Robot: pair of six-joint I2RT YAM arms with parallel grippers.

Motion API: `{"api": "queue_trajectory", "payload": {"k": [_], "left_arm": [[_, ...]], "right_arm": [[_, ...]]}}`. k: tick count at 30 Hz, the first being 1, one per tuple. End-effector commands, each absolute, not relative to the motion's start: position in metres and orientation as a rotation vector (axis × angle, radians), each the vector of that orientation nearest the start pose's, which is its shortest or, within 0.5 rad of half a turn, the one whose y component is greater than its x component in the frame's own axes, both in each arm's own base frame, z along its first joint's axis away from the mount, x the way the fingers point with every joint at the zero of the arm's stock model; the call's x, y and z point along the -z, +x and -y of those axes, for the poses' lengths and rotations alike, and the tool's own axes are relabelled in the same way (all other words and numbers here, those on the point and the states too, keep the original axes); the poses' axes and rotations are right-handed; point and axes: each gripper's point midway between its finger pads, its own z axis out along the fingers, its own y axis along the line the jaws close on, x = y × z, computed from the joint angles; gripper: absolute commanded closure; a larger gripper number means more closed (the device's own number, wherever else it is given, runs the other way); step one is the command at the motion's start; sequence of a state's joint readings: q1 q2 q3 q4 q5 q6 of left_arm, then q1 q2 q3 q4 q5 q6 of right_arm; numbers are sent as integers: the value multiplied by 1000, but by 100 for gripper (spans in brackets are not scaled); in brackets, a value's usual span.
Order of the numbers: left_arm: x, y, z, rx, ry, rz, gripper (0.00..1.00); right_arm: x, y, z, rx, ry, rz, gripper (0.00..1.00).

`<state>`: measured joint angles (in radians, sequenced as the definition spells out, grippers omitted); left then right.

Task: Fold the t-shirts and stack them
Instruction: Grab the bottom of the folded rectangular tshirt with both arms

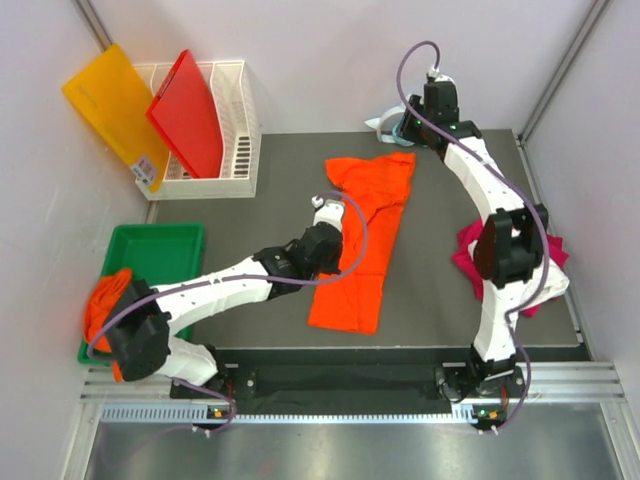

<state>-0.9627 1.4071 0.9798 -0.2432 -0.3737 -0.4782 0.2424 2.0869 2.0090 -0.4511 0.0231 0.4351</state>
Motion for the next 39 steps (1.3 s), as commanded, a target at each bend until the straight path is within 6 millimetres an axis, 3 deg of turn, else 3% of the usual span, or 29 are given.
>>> {"api": "queue_trajectory", "payload": {"k": [1, 2, 6, 7, 9, 10, 12, 13, 14, 15, 17, 18, 20, 25, 31, 39], "left_arm": [[-153, 306, 273, 313, 214, -2153, 86], [-148, 313, 269, 318, 192, -2171, 86], [-129, 351, 251, 284, 119, -2215, 89], [-112, 362, 245, 244, 103, -2253, 90], [-113, 379, 252, 255, 90, -2264, 92], [-93, 387, 253, 228, 100, -2305, 92], [-98, 405, 265, 237, 98, -2303, 93], [-84, 410, 269, 232, 109, -2330, 93], [-93, 421, 280, 267, 117, -2307, 93], [-83, 424, 285, 264, 127, -2327, 93], [-94, 437, 297, 302, 128, -2298, 92], [-86, 439, 301, 307, 143, -2314, 92], [-92, 449, 307, 309, 147, -2300, 92], [-76, 449, 305, 287, 153, -2333, 93], [-49, 432, 288, 233, 152, -2394, 93], [-27, 410, 281, 236, 143, -2482, 95]], "right_arm": [[-231, 531, -170, -333, 144, -2142, 65], [-214, 519, -167, -303, 141, -2185, 66], [-186, 490, -159, -196, 146, -2248, 70], [-184, 484, -162, -183, 136, -2251, 71], [-178, 476, -157, -150, 139, -2262, 71], [-175, 474, -155, -141, 142, -2271, 71], [-171, 471, -150, -108, 161, -2284, 72], [-170, 470, -150, -108, 163, -2287, 72], [-169, 470, -149, -106, 163, -2286, 72], [-169, 471, -149, -101, 163, -2287, 72], [-166, 473, -147, -88, 170, -2289, 72], [-164, 474, -146, -78, 173, -2291, 72], [-155, 478, -142, -48, 189, -2307, 71], [-117, 488, -130, 7, 242, -2386, 71], [-80, 499, -126, 19, 268, -2459, 71], [-62, 511, -132, -2, 276, -2498, 72]]}}
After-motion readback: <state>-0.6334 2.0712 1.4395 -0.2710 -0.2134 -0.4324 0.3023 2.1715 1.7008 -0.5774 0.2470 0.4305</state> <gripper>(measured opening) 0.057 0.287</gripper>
